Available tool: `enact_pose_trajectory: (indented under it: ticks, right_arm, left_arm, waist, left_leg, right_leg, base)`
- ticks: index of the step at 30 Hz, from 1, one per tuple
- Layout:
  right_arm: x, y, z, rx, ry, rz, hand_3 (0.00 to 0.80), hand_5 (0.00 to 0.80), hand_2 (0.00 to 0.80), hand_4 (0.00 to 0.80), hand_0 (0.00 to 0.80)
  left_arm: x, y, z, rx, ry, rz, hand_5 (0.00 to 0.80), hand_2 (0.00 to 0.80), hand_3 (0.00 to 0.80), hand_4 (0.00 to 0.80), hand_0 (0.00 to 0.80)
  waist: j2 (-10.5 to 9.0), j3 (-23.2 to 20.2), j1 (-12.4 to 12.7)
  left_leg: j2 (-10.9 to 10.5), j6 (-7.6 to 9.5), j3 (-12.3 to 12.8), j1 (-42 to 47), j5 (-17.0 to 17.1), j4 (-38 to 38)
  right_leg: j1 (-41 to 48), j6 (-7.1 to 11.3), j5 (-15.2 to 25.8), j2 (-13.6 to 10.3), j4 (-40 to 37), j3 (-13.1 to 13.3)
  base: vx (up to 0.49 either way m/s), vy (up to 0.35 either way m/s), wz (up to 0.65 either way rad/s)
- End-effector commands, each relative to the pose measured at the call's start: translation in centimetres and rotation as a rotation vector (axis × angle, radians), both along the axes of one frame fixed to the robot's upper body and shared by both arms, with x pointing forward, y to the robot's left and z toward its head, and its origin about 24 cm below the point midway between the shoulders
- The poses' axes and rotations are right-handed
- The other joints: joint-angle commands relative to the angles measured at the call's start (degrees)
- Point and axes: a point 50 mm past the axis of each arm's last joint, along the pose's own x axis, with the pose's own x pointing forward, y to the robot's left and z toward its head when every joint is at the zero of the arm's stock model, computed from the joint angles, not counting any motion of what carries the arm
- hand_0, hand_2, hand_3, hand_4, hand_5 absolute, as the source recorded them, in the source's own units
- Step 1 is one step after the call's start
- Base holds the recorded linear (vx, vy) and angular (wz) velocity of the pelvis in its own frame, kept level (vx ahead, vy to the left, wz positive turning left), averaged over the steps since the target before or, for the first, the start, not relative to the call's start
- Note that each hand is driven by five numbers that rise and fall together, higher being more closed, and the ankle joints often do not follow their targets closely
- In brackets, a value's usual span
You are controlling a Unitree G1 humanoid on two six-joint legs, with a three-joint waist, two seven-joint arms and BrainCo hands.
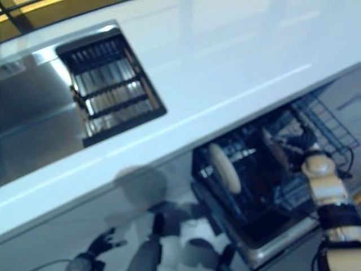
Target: Take plates into dishwasher
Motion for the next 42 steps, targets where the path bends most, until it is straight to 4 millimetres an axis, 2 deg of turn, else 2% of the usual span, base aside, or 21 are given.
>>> enact_pose_trajectory:
  ticks: [1, 8, 14, 20, 23, 30, 35, 36, 37, 40, 42]
  right_arm:
    - [-1.1, -0.1, 2.5, -0.045, -0.106, 0.042, 0.0, 0.0, 0.0, 0.0, 0.0]
    - [-3.0, -0.2, 2.1, -0.109, -0.1, 0.07, 0.0, 0.0, 0.0, 0.0, 0.0]
    - [-5.1, -0.8, 3.8, -0.148, -0.185, 0.031, 0.0, 0.0, 0.0, 0.0, 0.0]
    - [-6.7, -1.0, 4.4, -0.085, -0.299, -0.008, 0.0, 0.0, 0.0, 0.0, 0.0]
    - [-7.0, -1.1, 3.9, -0.035, -0.333, -0.03, 0.0, 0.0, 0.0, 0.0, 0.0]
    - [-7.5, -2.1, 1.4, 0.123, -0.361, -0.094, 0.0, 0.0, 0.0, 0.0, 0.0]
    - [-7.5, -3.2, -0.4, 0.202, -0.334, -0.137, 0.0, 0.0, 0.0, 0.0, 0.0]
    - [-7.5, -3.4, -0.7, 0.223, -0.327, -0.146, 0.0, 0.0, 0.0, 0.0, 0.0]
    - [-7.4, -3.9, -0.9, 0.229, -0.316, -0.162, 0.0, 0.0, 0.0, 0.0, 0.0]
    - [-7.3, -4.2, -0.8, 0.243, -0.311, -0.169, 0.0, 0.0, 0.0, 0.0, 0.0]
    - [-7.1, -5.0, -0.6, 0.251, -0.284, -0.192, 0.0, 0.0, 0.0, 0.0, 0.0]
  left_arm:
    - [-2.5, 1.4, -1.1, 0.056, 0.074, 0.039, 0.0, 0.0, 0.0, 0.0, 0.0]
    - [-3.8, 1.8, -1.8, 0.075, 0.11, 0.052, 0.0, 0.0, 0.0, 0.0, 0.0]
    - [-4.5, 1.4, -2.4, 0.067, 0.138, 0.063, 0.0, 0.0, 0.0, 0.0, 0.0]
    - [-4.9, 0.6, -3.1, 0.06, 0.157, 0.065, 0.0, 0.0, 0.0, 0.0, 0.0]
    - [-4.7, 0.6, -3.1, 0.061, 0.162, 0.07, 0.0, 0.0, 0.0, 0.0, 0.0]
    - [-4.2, -0.2, -3.2, 0.052, 0.16, 0.054, 0.0, 0.0, 0.0, 0.0, 0.0]
    - [-4.0, -0.8, -3.4, 0.031, 0.159, 0.036, 0.0, 0.0, 0.0, 0.0, 0.0]
    - [-4.1, -1.0, -3.5, 0.027, 0.164, 0.032, 0.0, 0.0, 0.0, 0.0, 0.0]
    - [-4.2, -1.5, -3.8, 0.011, 0.173, 0.026, 0.0, 0.0, 0.0, 0.0, 0.0]
    - [-4.3, -2.0, -4.0, -0.005, 0.182, 0.022, 0.0, 0.0, 0.0, 0.0, 0.0]
    - [-4.7, -2.9, -4.4, -0.037, 0.196, 0.017, 0.0, 0.0, 0.0, 0.0, 0.0]
  waist:
    - [-0.76, -4.6, -0.6]
    - [-2.35, -7.5, -2.3]
    - [-3.23, -10.9, -4.7]
    - [-2.91, -14.0, -7.1]
    - [-2.42, -15.1, -7.9]
    - [-0.17, -16.6, -10.0]
    - [2.06, -16.2, -10.9]
    - [2.6, -16.1, -11.1]
    - [3.92, -15.4, -11.5]
    - [5.35, -14.9, -12.0]
    - [7.71, -13.9, -12.7]
  left_leg:
    - [0.3, 1.19, 0.4, 1.2, 4.0, -6.5]
    - [1.2, 0.79, 1.6, 3.5, 3.5, -7.2]
    - [2.1, 0.18, 2.7, 5.8, 3.1, -7.7]
    - [2.9, -0.11, 4.1, 8.5, 2.4, -8.0]
    - [3.4, -0.4, 4.3, 9.4, 2.1, -7.7]
    - [4.9, -1.46, 4.5, 11.4, 2.9, -8.4]
    - [5.7, -2.14, 4.1, 11.7, 3.7, -7.8]
    - [5.9, -2.31, 3.9, 11.8, 3.9, -7.7]
    - [5.9, -2.66, 3.7, 11.8, 4.4, -7.6]
    - [5.8, -2.94, 3.6, 11.9, 4.9, -7.8]
    - [5.3, -3.29, 3.5, 11.7, 5.8, -7.9]
  right_leg:
    - [2.6, -1.27, -4.2, 0.8, 5.4, 0.7]
    - [4.9, -1.53, -3.9, 2.0, 3.2, 1.5]
    - [6.5, -2.08, -3.9, 3.2, 1.4, 2.8]
    - [7.3, -2.37, -4.0, 3.5, 0.9, 3.9]
    - [7.7, -2.68, -4.5, 3.8, 1.2, 4.2]
    - [8.5, -3.83, -6.1, 4.6, 2.7, 4.8]
    - [8.2, -4.87, -8.0, 4.2, 6.2, 4.6]
    - [8.0, -5.1, -8.3, 4.1, 7.0, 4.5]
    - [7.3, -5.51, -9.2, 3.8, 9.1, 4.4]
    - [6.3, -5.75, -10.1, 3.4, 10.9, 4.5]
    - [4.7, -6.04, -11.2, 2.7, 13.5, 4.9]
  base:
    - [-0.01, -0.013, -0.06]
    - [-0.011, -0.014, -0.14]
    - [-0.019, 0.014, -0.16]
    - [-0.029, 0.014, -0.16]
    - [-0.028, -0.042, -0.18]
    - [-0.025, -0.058, -0.13]
    - [-0.011, -0.05, -0.04]
    - [0.0, 0.0, 0.0]
    - [0.013, 0.032, 0.02]
    - [0.001, 0.068, 0.04]
    - [-0.016, 0.12, -0.02]
